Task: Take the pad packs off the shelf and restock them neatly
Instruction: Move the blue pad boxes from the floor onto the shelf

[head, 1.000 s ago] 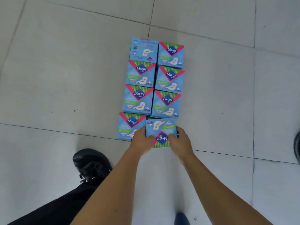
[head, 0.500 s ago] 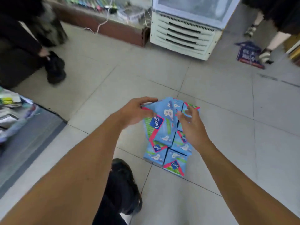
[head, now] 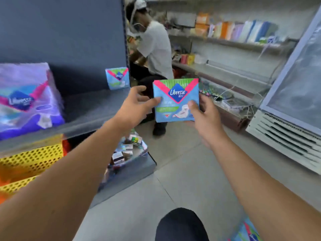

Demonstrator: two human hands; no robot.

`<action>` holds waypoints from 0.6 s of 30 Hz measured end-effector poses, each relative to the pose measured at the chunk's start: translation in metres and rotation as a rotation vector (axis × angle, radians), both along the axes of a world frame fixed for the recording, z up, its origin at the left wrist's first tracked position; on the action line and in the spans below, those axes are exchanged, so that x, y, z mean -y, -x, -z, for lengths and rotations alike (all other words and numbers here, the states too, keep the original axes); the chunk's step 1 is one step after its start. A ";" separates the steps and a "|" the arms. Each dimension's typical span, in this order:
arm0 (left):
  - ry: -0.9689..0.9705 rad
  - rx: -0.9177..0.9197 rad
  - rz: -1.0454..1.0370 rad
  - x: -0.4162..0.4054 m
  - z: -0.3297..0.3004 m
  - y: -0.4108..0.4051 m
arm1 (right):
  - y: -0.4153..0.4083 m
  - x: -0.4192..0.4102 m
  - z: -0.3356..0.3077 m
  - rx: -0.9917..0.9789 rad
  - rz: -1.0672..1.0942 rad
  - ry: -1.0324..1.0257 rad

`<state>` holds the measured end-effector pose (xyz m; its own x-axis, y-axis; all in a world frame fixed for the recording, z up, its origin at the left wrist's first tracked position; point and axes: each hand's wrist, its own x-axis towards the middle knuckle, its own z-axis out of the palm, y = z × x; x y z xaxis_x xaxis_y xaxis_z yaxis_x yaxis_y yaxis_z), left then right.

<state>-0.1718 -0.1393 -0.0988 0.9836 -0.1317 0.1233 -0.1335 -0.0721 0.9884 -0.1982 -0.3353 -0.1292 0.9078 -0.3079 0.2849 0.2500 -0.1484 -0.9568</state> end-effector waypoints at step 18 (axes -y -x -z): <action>-0.228 0.132 -0.561 -0.073 0.082 -0.195 | -0.261 -0.098 0.072 0.009 -0.181 0.374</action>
